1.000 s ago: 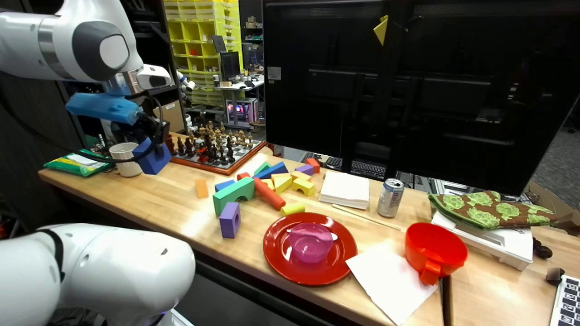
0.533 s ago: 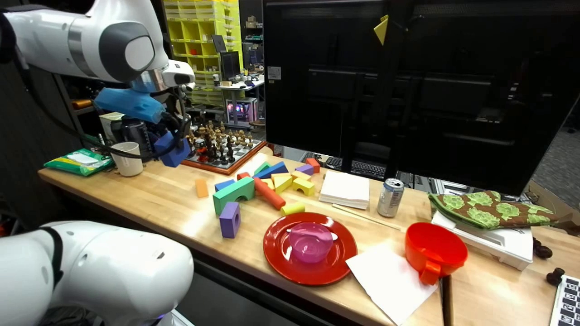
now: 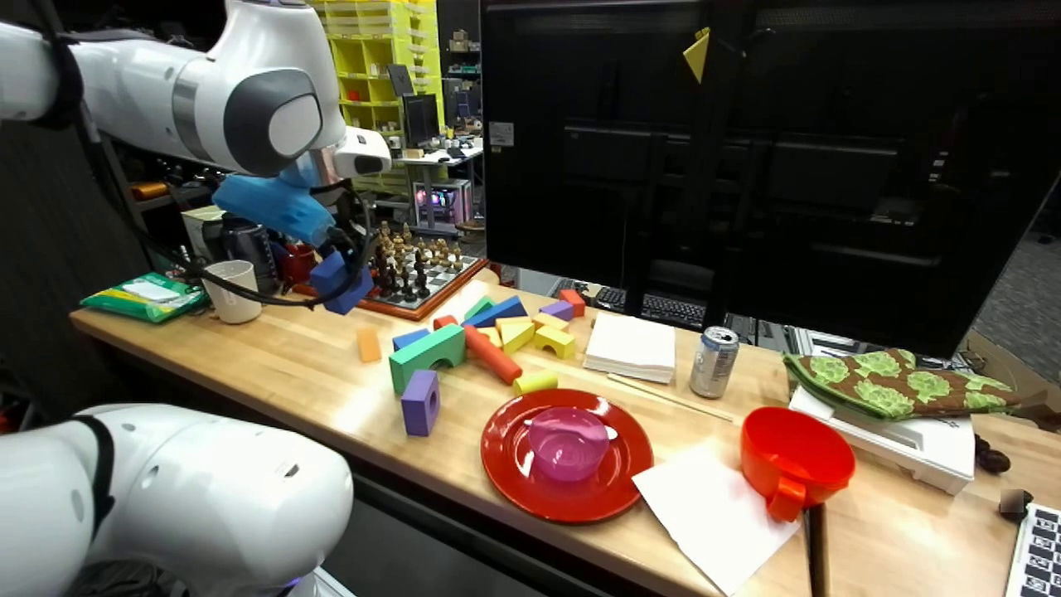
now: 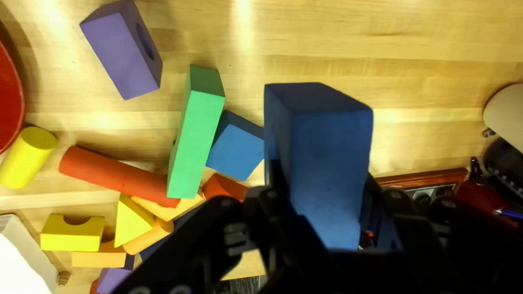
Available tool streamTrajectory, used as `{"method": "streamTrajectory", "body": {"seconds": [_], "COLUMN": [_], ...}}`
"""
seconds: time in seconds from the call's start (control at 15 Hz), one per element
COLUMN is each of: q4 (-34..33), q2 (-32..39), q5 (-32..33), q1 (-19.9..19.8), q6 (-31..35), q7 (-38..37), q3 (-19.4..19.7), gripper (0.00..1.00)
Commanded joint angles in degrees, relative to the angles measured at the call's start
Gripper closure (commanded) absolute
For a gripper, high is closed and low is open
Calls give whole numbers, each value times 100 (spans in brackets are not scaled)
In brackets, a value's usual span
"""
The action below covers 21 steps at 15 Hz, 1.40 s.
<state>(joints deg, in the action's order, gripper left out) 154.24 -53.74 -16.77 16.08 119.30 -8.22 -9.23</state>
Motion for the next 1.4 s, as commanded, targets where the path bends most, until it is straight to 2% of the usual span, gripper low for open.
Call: {"method": "streamTrajectory", "body": {"seconds": [0.0,0.27,0.6,0.93,1.33], "q4": [121,132,330,611,479], "q2": [37,238,308,40,-24], "q5": [-187,-544,-950,-943,-728], "q1": [-72,6,45,-37,-307], "q6": [377,964,1471,1266,639], "q7": [-183,-697,-1061,-1342,-1517], "q3": [-220,-506,-589,-470,-371], "gripper": [84,84,84,84,84]}}
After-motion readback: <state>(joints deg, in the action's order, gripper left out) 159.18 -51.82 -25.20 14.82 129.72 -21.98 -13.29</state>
